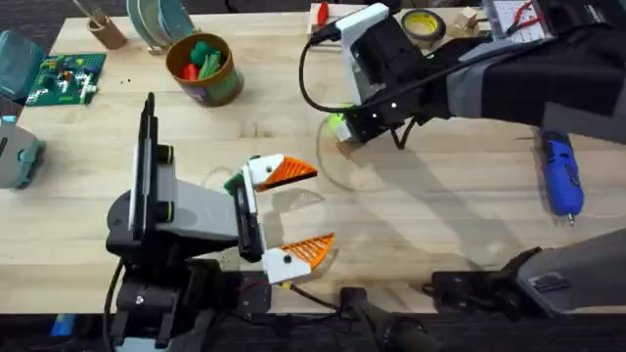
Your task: Pick up the gripper from the table and insert it into the empty holder that is missing its gripper. Then pick up a screw, insert it into the mounting hole, and use the screwdriver to tighten it. Finally, clean up the table by picking up the vegetable and placing it into the bucket.
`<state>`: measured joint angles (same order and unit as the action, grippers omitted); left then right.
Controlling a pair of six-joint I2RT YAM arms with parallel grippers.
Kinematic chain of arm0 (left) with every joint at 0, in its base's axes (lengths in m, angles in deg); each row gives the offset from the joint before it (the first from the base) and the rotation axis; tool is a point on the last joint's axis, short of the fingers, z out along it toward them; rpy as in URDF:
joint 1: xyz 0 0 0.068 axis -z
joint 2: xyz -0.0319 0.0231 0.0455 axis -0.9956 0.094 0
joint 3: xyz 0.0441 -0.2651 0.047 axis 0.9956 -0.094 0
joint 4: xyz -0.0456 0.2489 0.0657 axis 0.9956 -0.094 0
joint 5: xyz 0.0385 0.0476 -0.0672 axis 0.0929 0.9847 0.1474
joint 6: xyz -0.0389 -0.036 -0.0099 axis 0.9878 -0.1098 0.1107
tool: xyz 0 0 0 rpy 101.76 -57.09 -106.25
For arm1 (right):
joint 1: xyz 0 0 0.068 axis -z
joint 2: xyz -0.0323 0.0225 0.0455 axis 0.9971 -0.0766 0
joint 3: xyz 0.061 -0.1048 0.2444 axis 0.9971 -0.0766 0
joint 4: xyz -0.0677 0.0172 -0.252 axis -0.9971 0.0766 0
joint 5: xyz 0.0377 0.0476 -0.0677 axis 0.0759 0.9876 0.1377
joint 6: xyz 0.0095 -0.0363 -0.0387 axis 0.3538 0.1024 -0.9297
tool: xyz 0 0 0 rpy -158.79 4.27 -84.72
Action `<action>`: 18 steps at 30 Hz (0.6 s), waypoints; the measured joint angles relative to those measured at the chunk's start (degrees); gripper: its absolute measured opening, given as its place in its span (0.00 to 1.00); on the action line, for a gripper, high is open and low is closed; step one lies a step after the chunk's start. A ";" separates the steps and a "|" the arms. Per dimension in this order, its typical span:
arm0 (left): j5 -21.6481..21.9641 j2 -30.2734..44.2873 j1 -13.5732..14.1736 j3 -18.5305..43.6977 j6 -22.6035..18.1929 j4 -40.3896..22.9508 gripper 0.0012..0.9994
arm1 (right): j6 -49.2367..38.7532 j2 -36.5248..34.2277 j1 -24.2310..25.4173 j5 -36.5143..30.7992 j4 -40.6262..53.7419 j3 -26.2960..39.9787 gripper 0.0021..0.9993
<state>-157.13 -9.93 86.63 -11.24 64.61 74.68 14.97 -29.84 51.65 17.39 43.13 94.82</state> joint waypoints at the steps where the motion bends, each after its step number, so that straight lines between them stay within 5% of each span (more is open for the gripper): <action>1: 0.00 0.00 0.00 0.00 0.00 0.00 0.99 | 0.01 0.00 0.00 -0.10 0.02 0.00 0.36; 18: 0.00 0.00 0.00 0.00 0.01 0.00 0.99 | 0.00 0.00 0.00 -0.44 0.74 0.00 0.19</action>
<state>-157.13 -9.93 86.63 -11.24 64.62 74.68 14.97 -29.84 51.65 16.95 43.87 94.82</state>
